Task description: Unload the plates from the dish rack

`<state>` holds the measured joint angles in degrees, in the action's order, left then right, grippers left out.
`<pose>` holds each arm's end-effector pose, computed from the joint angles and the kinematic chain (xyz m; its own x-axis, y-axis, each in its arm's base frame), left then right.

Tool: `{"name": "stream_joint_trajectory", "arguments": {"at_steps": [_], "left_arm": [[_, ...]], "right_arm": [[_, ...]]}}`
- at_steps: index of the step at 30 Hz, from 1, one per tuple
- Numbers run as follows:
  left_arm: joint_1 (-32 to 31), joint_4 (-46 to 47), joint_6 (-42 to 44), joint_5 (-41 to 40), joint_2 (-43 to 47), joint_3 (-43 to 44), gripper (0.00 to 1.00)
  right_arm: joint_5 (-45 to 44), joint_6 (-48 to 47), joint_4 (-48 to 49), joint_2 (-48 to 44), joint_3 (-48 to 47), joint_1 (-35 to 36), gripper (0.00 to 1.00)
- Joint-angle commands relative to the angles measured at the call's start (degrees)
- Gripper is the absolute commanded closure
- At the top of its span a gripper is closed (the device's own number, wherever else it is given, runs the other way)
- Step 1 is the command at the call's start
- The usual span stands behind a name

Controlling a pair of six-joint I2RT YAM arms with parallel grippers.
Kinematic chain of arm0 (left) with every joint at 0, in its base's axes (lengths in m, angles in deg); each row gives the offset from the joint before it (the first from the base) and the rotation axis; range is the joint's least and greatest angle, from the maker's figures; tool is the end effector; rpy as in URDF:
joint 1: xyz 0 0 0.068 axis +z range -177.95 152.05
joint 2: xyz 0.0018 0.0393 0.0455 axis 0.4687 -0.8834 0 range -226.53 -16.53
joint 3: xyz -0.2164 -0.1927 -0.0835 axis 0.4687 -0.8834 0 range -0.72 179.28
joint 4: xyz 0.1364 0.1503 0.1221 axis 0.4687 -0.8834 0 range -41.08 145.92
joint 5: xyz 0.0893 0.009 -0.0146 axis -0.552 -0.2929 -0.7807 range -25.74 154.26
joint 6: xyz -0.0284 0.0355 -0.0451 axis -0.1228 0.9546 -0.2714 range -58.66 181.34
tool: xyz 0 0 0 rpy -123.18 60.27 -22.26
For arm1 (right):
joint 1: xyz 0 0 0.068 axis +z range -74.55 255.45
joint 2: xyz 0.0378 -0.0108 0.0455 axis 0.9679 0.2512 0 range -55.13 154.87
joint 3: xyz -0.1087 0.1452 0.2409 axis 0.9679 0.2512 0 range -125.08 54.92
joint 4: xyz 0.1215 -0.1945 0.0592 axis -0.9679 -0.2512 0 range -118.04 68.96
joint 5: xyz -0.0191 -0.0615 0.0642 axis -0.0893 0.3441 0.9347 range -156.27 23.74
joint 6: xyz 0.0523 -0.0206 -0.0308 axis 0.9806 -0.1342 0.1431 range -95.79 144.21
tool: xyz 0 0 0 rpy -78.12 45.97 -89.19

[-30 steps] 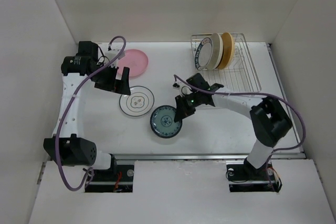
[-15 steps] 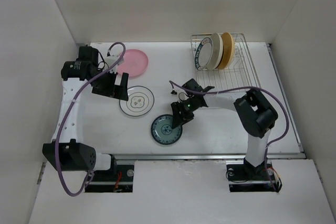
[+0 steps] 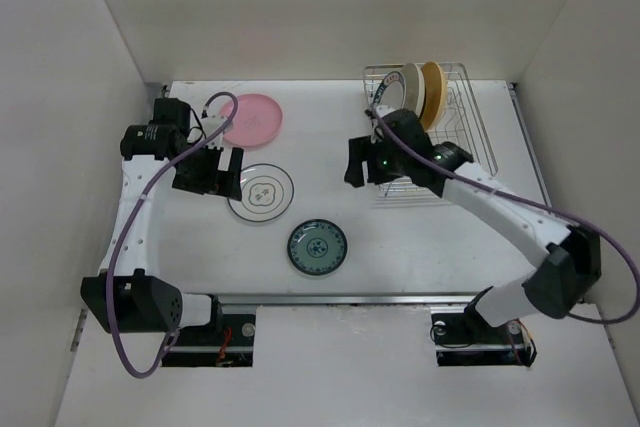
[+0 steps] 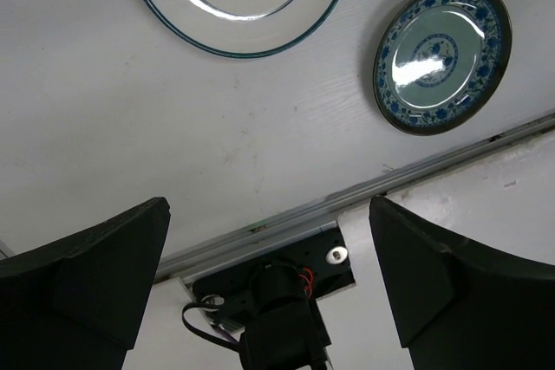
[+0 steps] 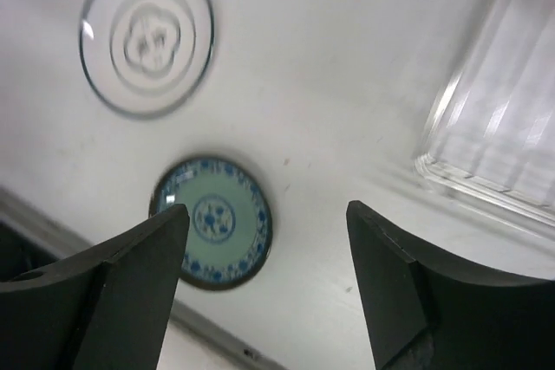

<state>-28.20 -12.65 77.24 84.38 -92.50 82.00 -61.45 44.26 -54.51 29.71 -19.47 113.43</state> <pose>0.2157 -0.0180 0.3773 -0.8022 0.2608 -0.5371 0.4016 0.9013 -0.1622 0.2405 0.1930 0.3397 -0.7402 -0.1445 -0.6567 -0.4334 0.8492 0.3016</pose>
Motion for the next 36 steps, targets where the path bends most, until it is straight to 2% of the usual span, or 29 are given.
{"name": "stream_joint_trajectory", "arguments": {"at_steps": [1,3,6,8,11,13,18,23,26,32,36], "left_arm": [[0.25,1.34,-0.96,-1.74,2.31,-1.41,0.00],[0.25,1.87,-1.49,-2.36,2.31,-2.03,0.00],[0.25,2.39,-1.49,-2.97,2.31,-2.56,0.00],[0.25,2.39,-1.49,-2.98,2.31,-3.08,0.00],[0.25,2.39,-1.49,-2.98,1.70,-3.09,0.00],[0.25,2.39,-1.49,-2.98,0.99,-3.09,0.00],[0.25,2.39,-1.49,-2.98,-1.46,-3.09,0.00],[0.25,2.39,-1.49,-2.98,-4.01,-2.56,0.00],[0.25,2.39,-1.49,-2.45,-5.42,-1.95,0.00],[0.25,1.87,-1.49,-1.84,-6.57,-1.42,0.00],[0.25,1.87,-1.49,-1.84,-6.57,-1.42,0.00]], "right_arm": [[-18.32,2.97,-1.08,-7.22,-5.06,0.43,0.20],[-35.22,2.97,0.16,-8.98,-7.67,-2.97,0.18],[-38.03,2.02,0.16,-7.77,-11.55,-6.41,0.18],[-36.91,0.87,0.16,-3.92,-16.37,-12.38,0.21],[-34.88,0.86,0.16,2.49,-22.44,-19.75,0.31],[-34.88,0.86,1.74,5.94,-25.18,-22.67,0.39],[-31.91,0.34,4.56,16.57,-34.22,-29.09,0.45],[-27.24,-0.19,7.10,25.18,-38.72,-31.65,0.52],[-25.22,-0.19,8.68,27.13,-38.73,-32.18,0.53],[-25.99,-0.19,10.70,27.66,-35.31,-32.18,0.56],[-28.02,-0.19,12.47,24.50,-31.97,-32.18,0.56]]}}
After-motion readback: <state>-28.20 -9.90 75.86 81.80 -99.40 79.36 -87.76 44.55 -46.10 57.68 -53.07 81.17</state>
